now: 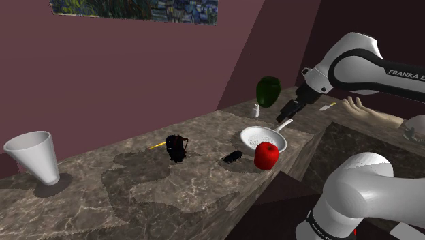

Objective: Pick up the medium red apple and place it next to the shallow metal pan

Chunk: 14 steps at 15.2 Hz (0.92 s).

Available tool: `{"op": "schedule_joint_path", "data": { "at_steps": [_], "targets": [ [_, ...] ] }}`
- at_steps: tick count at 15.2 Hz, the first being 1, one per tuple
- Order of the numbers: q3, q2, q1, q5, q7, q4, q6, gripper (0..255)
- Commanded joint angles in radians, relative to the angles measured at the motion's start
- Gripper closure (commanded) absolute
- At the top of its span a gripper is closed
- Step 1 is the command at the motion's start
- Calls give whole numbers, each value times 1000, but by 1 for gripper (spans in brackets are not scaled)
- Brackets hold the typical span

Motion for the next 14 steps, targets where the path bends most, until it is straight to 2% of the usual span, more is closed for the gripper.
{"op": "schedule_joint_path", "data": {
  "at_steps": [1,10,11,14],
  "targets": [
    [0,0,0,0,0,0,0,255],
    [0,0,0,0,0,0,0,255],
    [0,0,0,0,0,0,0,0],
    [56,94,24,-32,10,-31,40,0]
  ]
}}
